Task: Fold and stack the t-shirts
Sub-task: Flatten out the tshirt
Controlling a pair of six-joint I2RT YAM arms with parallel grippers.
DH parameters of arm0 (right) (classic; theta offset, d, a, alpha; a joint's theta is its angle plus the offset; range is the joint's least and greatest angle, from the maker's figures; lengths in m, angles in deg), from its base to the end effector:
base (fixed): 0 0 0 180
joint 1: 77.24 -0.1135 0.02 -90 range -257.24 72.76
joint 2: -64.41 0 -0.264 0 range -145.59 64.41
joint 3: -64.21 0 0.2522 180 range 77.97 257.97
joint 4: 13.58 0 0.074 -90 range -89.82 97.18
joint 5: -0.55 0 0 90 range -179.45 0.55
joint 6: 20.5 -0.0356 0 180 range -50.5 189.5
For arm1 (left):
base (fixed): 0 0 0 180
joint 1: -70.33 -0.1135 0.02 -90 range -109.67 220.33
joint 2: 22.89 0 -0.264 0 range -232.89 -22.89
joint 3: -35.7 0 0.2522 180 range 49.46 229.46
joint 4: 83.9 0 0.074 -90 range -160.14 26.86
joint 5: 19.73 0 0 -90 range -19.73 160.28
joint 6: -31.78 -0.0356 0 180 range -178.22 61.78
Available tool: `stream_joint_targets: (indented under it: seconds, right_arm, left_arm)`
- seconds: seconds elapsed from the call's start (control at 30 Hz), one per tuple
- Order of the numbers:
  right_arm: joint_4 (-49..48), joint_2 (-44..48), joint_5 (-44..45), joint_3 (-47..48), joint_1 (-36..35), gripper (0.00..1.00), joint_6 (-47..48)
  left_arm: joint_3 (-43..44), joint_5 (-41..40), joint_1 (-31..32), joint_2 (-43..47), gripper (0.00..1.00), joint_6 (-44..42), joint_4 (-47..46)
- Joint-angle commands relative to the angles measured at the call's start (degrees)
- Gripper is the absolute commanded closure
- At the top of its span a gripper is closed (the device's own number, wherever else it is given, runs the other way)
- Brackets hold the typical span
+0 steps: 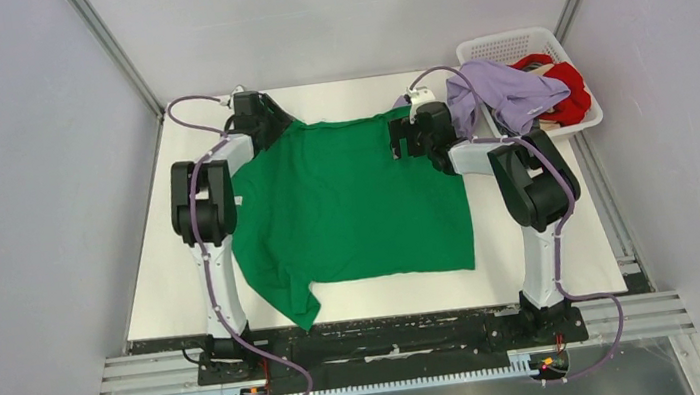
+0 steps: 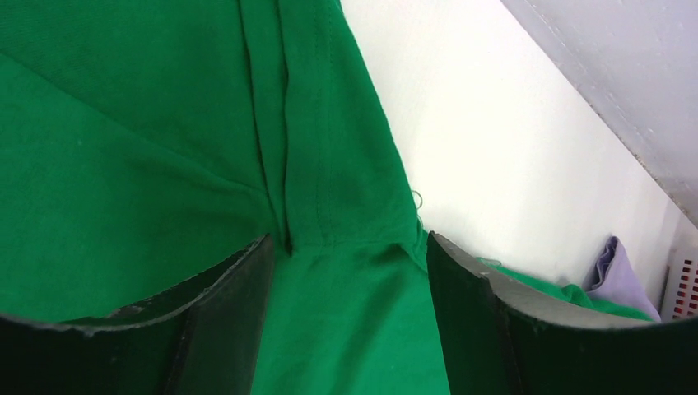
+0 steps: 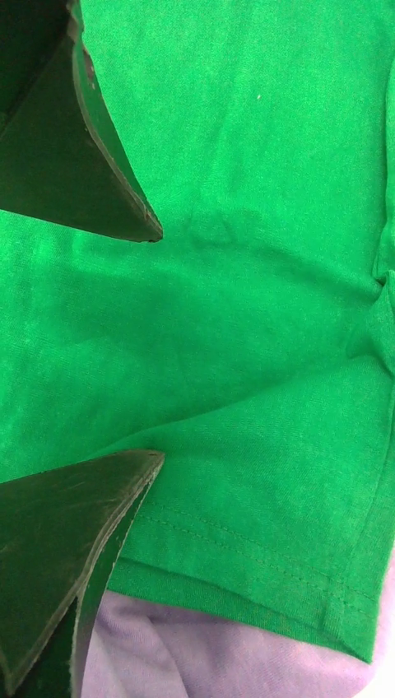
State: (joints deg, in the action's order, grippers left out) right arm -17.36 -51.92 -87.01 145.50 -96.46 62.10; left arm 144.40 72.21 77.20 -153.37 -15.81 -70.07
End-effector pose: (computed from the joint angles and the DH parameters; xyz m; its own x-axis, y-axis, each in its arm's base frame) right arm 0.4134 0.1425 0.1485 -0.5239 -0.0464 -0.8505 -0.2290 0.9694 0.0882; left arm 0.5108 -0.0628 0.1569 -0.5259 -0.6156 -0.5870 -0.2814 0.7772 -0.5629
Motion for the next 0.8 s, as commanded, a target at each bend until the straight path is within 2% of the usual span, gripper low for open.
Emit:
stream_joint_targets:
  seconds: [0.0, 0.17, 0.27, 0.43, 0.53, 0.77]
  right_arm:
    - [-0.79, -0.28, 0.77, -0.60, 0.24, 0.02, 0.47]
    - [-0.83, -0.17, 0.57, -0.95, 0.25, 0.02, 0.48]
    - [-0.83, -0.03, 0.73, -1.24, 0.37, 0.02, 0.50]
    - [-0.89, 0.01, 0.64, -1.30, 0.51, 0.02, 0.50]
    - [-0.83, -0.03, 0.68, -1.46, 0.64, 0.02, 0.46]
    - [-0.83, 0.07, 0.83, -1.68, 0.89, 0.02, 0.54]
  left_arm:
    - [-0.47, -1.01, 0.16, 5.18, 0.28, 0.05, -0.40]
    - [0.70, -1.69, 0.52, 3.41, 0.32, 0.02, 1.27]
    - [3.72, -1.74, 0.51, 0.99, 0.38, -0.08, 4.83]
    - [4.86, -3.97, 0.60, -0.46, 0.43, 0.09, 4.33]
    - [7.91, -4.49, 0.62, -2.11, 0.47, -0.31, 7.32]
    - [7.53, -5.21, 0.77, -2.66, 0.48, 0.30, 8.55]
